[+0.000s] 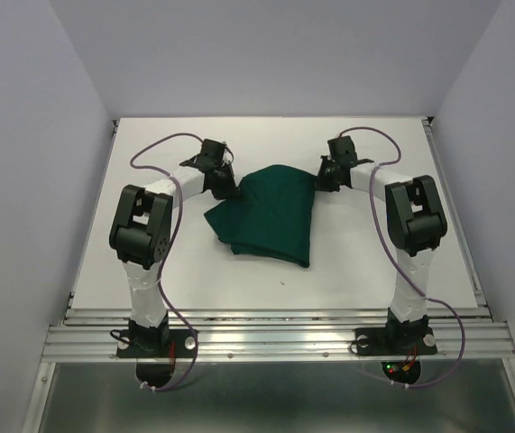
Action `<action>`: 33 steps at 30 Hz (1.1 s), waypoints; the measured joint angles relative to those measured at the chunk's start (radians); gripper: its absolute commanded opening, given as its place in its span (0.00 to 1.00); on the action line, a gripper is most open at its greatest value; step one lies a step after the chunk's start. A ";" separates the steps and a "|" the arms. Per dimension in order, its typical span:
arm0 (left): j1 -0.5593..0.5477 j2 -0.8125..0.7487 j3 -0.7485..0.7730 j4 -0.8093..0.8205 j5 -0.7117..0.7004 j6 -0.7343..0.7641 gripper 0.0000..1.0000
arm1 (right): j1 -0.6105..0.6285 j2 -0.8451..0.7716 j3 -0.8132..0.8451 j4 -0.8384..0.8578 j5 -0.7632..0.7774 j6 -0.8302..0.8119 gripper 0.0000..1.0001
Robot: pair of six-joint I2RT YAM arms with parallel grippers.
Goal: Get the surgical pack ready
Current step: Pack the surgical kit at the center of the board.
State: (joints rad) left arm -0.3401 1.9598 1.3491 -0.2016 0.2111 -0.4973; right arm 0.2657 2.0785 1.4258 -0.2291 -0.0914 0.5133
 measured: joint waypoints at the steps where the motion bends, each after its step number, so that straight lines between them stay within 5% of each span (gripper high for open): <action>1: -0.006 0.006 0.011 -0.009 0.005 0.001 0.00 | 0.001 0.002 0.002 -0.001 0.002 0.000 0.11; 27: -0.109 0.243 0.346 -0.150 -0.075 0.063 0.00 | 0.053 0.087 0.165 -0.103 0.077 0.001 0.11; 33: -0.113 0.220 0.316 -0.132 -0.097 0.062 0.00 | 0.058 0.079 0.163 -0.117 0.147 -0.014 0.21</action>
State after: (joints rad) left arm -0.4526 2.1803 1.6653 -0.3340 0.1146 -0.4355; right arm 0.3241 2.1574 1.5890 -0.3462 0.0559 0.4995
